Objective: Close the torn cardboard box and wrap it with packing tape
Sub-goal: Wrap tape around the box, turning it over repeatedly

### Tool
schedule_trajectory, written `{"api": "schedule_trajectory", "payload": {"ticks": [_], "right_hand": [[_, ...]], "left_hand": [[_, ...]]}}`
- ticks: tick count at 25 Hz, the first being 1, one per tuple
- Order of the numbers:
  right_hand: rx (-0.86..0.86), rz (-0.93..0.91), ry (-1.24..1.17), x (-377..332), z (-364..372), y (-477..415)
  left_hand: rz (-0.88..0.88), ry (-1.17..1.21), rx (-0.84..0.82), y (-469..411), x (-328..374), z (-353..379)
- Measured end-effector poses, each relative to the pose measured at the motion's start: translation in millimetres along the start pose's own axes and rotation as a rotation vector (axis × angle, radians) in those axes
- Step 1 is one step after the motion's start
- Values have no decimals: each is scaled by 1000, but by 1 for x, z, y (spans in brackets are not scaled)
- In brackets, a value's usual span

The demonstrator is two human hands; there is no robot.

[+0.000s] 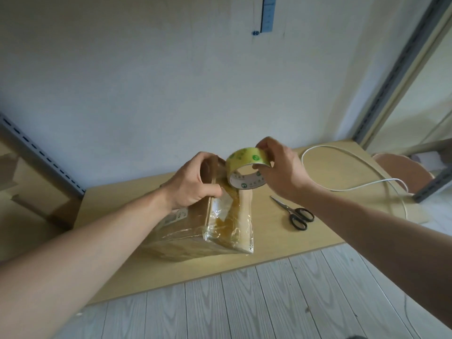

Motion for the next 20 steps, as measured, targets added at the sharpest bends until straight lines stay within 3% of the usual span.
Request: {"api": "schedule_trajectory", "payload": {"ticks": [5, 8, 13, 16, 20], "right_hand": [[-4, -76, -170, -59, 32, -10], [-73, -119, -203, -89, 58, -19], [-222, -272, -132, -122, 85, -29], [-294, -455, 26, -133, 80, -38], [-288, -528, 252, -127, 57, -46]], "left_hand": [[21, 287, 101, 16, -15, -47], [46, 391, 59, 26, -31, -67], [82, 168, 103, 46, -45, -85], [40, 86, 39, 49, -58, -98], [29, 47, 27, 49, -67, -106]]}}
Point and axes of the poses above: each hand's wrist, its own y-axis away from the middle knuckle, its own z-axis out of the palm, x = y × z, the point moved 4 cm from there along -y, towards the middle knuckle
